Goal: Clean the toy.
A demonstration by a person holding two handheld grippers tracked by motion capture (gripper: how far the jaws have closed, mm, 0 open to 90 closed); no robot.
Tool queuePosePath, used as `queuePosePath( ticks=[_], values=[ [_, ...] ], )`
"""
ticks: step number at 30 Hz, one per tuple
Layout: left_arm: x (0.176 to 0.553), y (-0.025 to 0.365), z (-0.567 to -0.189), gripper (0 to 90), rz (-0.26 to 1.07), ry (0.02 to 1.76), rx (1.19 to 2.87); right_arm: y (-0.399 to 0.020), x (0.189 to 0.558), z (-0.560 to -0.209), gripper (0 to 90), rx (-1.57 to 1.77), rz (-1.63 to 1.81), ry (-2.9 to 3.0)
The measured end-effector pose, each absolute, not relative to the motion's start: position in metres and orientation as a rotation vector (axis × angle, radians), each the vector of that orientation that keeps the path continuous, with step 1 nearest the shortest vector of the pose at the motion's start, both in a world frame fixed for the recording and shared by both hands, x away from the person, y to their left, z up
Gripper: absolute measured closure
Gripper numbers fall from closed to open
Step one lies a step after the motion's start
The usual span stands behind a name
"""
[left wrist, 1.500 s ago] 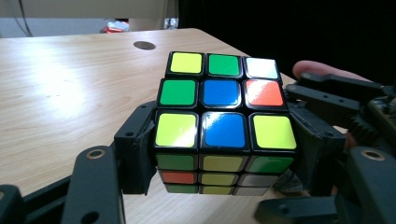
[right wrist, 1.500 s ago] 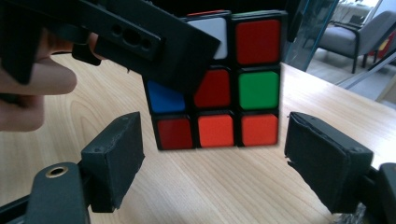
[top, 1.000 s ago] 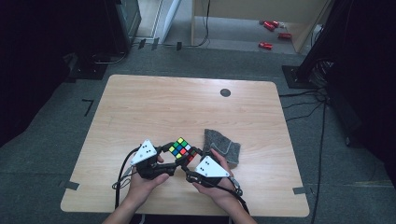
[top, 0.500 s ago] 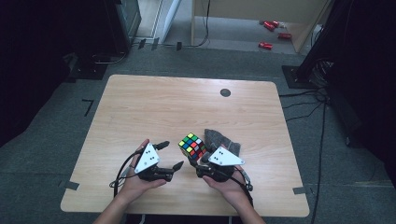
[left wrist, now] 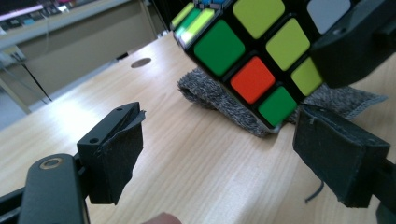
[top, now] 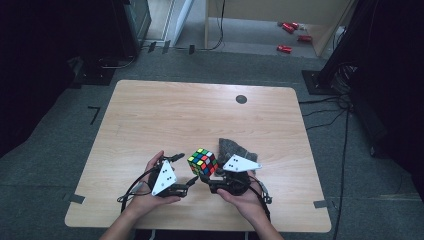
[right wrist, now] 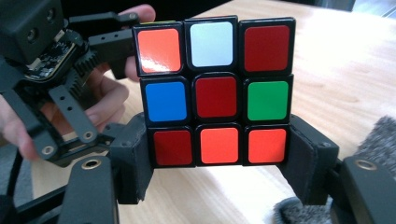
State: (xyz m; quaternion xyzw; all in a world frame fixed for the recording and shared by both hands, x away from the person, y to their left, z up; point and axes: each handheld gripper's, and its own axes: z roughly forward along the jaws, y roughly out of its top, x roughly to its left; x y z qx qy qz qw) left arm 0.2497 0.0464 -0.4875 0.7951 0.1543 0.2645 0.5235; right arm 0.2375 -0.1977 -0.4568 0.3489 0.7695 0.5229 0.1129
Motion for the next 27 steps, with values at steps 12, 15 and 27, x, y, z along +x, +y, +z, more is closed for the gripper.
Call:
queuePosePath(
  ticks=[12,15,27],
  values=[
    [0.245,0.04,-0.494,17.4,0.757,0.243,1.915,-0.195,0.24,-0.46,34.4,1.099,1.534,2.321],
    [0.243,0.039,-0.495,20.4,0.771,0.226,1.917,-0.195,0.241,-0.462,34.5,1.132,1.557,2.329],
    [0.239,0.036,-0.498,30.9,0.801,0.208,1.929,-0.198,0.247,-0.466,34.4,1.275,1.616,2.345]
  ],
)
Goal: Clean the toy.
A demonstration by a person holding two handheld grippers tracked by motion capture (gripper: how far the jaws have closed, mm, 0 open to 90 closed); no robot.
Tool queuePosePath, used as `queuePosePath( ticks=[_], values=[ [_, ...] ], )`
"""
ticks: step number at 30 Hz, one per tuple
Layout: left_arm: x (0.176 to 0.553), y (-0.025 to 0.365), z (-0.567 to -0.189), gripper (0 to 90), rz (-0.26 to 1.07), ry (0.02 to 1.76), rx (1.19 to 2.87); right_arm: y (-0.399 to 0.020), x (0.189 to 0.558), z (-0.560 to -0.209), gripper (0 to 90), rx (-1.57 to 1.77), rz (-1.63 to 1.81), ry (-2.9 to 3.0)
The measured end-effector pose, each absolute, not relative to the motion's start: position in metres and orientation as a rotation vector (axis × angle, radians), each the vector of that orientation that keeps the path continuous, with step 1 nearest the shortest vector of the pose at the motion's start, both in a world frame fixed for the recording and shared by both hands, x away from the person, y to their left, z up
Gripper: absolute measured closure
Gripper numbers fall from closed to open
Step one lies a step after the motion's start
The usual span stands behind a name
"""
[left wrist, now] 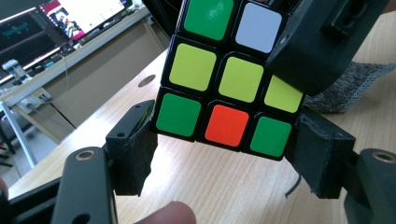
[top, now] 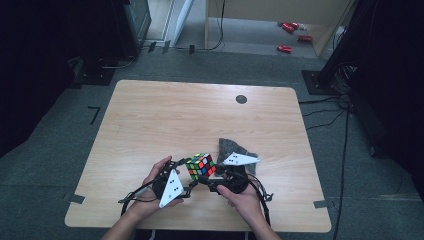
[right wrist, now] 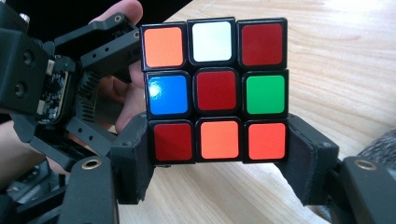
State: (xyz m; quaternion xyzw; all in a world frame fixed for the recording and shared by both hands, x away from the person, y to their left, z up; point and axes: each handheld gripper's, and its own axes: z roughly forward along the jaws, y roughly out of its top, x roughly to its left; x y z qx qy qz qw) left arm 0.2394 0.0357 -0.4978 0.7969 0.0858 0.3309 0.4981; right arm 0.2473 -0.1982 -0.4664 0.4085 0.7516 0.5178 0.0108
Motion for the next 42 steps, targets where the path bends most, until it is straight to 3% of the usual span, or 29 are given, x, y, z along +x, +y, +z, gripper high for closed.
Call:
queuePosePath(
  ticks=[7,14,25,35,42],
  values=[
    [0.238,0.035,-0.496,32.2,0.823,0.229,1.919,-0.199,0.247,-0.466,34.2,1.248,1.643,2.312],
    [0.246,0.044,-0.494,33.6,0.761,0.348,1.911,-0.205,0.245,-0.459,29.4,1.203,1.71,2.219],
    [0.251,0.048,-0.492,34.3,0.702,0.434,1.889,-0.232,0.251,-0.452,31.3,1.227,1.726,2.084],
    [0.254,0.056,-0.487,34.3,0.636,0.497,1.847,-0.241,0.267,-0.484,23.5,1.235,1.207,2.064],
    [0.255,0.059,-0.485,34.3,0.607,0.517,1.826,-0.238,0.276,-0.512,34.0,1.235,1.024,2.129]
  ],
)
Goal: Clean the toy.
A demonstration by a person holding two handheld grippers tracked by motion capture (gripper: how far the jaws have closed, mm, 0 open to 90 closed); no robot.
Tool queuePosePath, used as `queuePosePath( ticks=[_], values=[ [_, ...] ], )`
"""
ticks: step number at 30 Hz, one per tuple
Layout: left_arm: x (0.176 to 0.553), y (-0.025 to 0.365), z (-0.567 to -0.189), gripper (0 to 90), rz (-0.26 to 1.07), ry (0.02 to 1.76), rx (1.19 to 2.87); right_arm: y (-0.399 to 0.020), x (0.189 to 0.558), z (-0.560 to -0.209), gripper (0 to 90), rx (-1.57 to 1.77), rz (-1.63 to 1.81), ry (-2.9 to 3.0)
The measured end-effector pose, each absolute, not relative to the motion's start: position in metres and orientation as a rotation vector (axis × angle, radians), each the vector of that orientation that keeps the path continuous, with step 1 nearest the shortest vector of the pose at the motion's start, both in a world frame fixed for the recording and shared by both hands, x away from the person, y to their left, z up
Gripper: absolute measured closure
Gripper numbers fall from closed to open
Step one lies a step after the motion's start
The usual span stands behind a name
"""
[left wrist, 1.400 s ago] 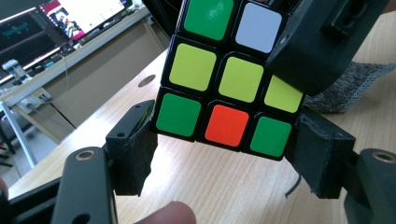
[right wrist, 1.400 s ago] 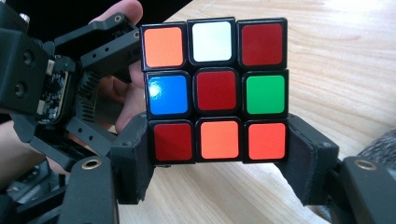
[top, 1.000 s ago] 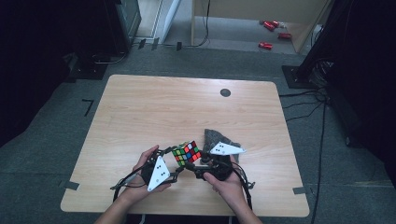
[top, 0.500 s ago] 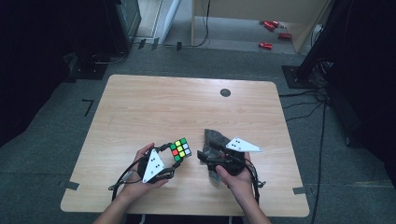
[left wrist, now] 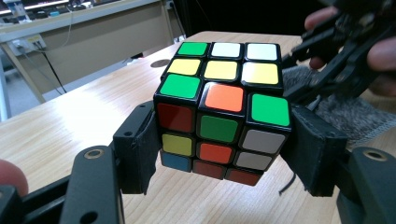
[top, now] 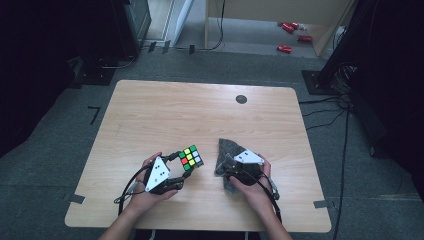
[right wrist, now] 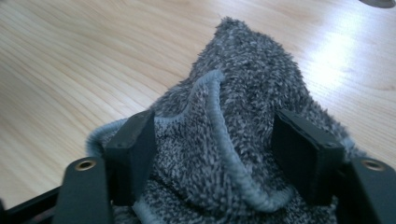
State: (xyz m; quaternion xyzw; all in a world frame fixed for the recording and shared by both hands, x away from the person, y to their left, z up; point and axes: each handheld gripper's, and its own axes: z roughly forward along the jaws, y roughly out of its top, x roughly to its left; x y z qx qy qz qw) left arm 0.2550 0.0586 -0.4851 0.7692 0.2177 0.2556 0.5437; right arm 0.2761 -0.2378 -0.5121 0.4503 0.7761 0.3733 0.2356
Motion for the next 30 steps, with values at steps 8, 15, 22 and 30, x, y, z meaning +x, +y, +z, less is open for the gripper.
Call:
queuePosePath(
  ticks=[8,15,22,30],
  values=[
    [0.256,0.059,-0.485,34.3,0.597,0.534,1.827,-0.243,0.278,-0.521,52.5,1.26,1.05,2.128],
    [0.255,0.057,-0.485,34.4,0.597,0.546,1.845,-0.246,0.272,-0.508,71.0,1.219,1.176,2.088],
    [0.251,0.051,-0.483,34.4,0.572,0.525,1.867,-0.226,0.245,-0.461,71.0,1.013,1.498,2.001],
    [0.246,0.034,-0.481,34.4,0.56,0.523,1.932,-0.192,0.221,-0.435,70.4,0.865,1.511,2.059]
  ],
)
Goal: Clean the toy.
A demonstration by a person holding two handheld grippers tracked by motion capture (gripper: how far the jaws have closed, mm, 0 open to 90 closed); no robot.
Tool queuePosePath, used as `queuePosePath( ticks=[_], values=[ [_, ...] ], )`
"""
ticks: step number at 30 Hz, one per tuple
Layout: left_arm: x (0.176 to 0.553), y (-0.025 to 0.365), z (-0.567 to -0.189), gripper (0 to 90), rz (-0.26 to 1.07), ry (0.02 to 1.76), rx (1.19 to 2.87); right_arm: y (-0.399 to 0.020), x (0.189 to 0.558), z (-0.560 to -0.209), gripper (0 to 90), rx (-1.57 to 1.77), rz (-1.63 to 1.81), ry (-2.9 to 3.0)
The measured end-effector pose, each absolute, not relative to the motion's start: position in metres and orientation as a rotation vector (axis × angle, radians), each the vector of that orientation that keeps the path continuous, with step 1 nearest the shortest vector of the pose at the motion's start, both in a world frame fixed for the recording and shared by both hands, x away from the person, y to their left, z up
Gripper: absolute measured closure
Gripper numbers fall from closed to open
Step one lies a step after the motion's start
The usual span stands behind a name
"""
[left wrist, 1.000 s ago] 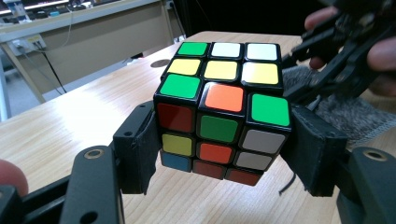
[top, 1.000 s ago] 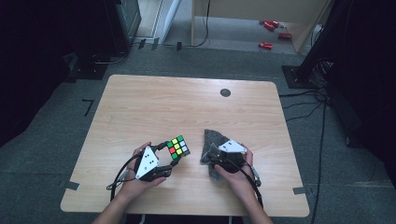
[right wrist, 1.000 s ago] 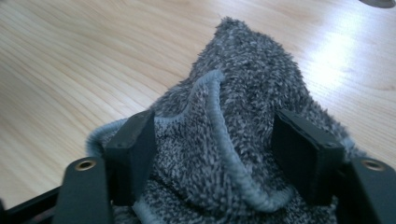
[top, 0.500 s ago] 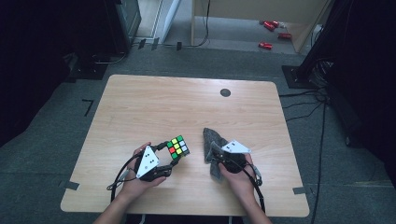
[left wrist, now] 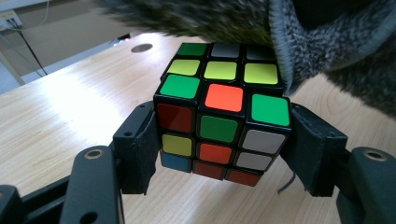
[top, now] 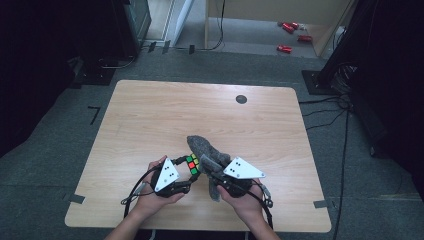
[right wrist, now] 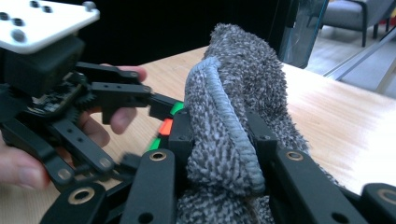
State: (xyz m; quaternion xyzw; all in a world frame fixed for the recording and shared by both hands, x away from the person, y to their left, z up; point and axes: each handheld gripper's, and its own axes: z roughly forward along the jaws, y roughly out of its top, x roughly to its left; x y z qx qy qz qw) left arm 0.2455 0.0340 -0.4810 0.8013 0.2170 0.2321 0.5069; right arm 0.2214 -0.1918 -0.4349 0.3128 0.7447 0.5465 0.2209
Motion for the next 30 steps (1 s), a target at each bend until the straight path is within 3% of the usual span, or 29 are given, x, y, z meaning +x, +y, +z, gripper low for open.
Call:
queuePosePath(
  ticks=[7,15,22,30],
  values=[
    [0.239,0.026,-0.48,34.5,0.58,0.501,1.959,-0.175,0.218,-0.441,70.4,0.812,1.484,2.152],
    [0.239,0.026,-0.476,34.6,0.588,0.489,1.948,-0.199,0.23,-0.439,70.5,0.959,1.518,2.065],
    [0.236,0.024,-0.476,34.6,0.588,0.479,1.956,-0.173,0.216,-0.437,70.8,0.813,1.511,2.157],
    [0.239,0.026,-0.476,34.5,0.577,0.511,1.948,-0.201,0.233,-0.443,71.3,1.015,1.532,2.059]
  ],
)
